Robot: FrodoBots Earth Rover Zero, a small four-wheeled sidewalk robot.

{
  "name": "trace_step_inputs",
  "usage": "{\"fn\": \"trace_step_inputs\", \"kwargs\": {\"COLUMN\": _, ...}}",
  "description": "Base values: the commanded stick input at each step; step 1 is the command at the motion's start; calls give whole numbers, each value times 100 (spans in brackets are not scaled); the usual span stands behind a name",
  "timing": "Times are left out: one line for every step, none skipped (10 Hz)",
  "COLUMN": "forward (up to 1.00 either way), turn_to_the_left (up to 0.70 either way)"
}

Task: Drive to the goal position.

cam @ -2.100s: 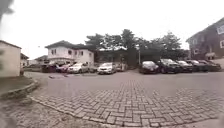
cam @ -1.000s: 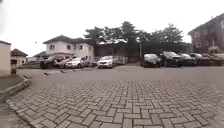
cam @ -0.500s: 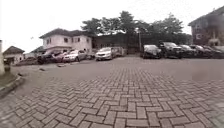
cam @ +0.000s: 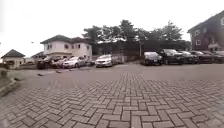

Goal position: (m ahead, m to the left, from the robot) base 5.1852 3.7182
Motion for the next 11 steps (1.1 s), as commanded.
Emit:
{"fn": "trace_step_inputs", "kwargs": {"forward": 50, "turn_to_the_left": 0}}
{"fn": "trace_step_inputs", "kwargs": {"forward": 50, "turn_to_the_left": 0}}
{"fn": "trace_step_inputs", "kwargs": {"forward": 50, "turn_to_the_left": 0}}
{"fn": "trace_step_inputs", "kwargs": {"forward": 50, "turn_to_the_left": 0}}
{"fn": "trace_step_inputs", "kwargs": {"forward": 50, "turn_to_the_left": 0}}
{"fn": "trace_step_inputs", "kwargs": {"forward": 50, "turn_to_the_left": 0}}
{"fn": "trace_step_inputs", "kwargs": {"forward": 50, "turn_to_the_left": 0}}
{"fn": "trace_step_inputs", "kwargs": {"forward": 50, "turn_to_the_left": 0}}
{"fn": "trace_step_inputs", "kwargs": {"forward": 50, "turn_to_the_left": 0}}
{"fn": "trace_step_inputs", "kwargs": {"forward": 50, "turn_to_the_left": 0}}
{"fn": "trace_step_inputs", "kwargs": {"forward": 50, "turn_to_the_left": 0}}
